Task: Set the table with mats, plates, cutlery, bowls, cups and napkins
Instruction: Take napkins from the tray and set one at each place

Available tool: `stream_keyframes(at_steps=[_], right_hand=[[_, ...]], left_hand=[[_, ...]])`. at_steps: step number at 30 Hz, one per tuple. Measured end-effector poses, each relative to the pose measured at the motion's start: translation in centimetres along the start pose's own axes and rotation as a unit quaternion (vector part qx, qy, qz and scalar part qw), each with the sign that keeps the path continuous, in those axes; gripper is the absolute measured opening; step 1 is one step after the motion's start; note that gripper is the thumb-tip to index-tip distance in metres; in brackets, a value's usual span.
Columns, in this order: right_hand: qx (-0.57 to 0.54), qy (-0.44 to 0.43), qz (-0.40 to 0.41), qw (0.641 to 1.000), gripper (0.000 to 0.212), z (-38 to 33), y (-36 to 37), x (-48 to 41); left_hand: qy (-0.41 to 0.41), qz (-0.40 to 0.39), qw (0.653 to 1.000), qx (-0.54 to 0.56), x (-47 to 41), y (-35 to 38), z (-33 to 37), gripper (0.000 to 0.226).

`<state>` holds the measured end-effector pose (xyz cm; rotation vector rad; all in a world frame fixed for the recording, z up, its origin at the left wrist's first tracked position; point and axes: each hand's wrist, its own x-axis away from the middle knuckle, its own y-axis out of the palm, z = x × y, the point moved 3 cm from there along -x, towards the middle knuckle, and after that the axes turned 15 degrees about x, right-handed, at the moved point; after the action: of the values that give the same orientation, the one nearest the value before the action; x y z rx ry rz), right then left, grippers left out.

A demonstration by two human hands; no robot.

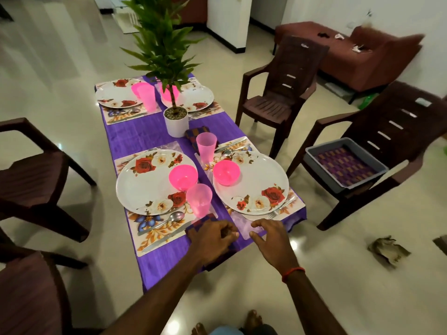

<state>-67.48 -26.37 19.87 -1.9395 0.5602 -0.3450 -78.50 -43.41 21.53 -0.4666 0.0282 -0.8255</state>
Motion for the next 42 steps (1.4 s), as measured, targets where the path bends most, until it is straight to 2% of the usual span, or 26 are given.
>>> stream_keyframes(at_steps=[8,17,25,33,42], right_hand=[[0.025,0.042,0.038,0.998,0.026,5.3,-4.2,0.8],[0.062,0.080,0.051,0.994,0.029,12.0,-10.3,0.0],[0.075,0.095,0.027,0.992,0.042,18.8,-12.1,0.3],[0.084,0.125,0.041,0.988,0.043,25.7,-14.7,1.3],[0.092,0.158,0.055,0.982,0.040,31.7,-17.6,-1.1]], left_hand=[[0.069,-0.051,0.996,-0.035,-3.5,4.9,4.6,0.053],[0.162,-0.068,0.978,-0.108,-8.6,11.7,9.9,0.071],[0.158,-0.117,0.969,-0.151,-12.0,19.0,11.6,0.082],[0.135,-0.155,0.967,-0.149,-14.5,26.0,14.1,0.082],[0.137,-0.181,0.961,-0.158,-20.4,31.0,17.7,0.109]])
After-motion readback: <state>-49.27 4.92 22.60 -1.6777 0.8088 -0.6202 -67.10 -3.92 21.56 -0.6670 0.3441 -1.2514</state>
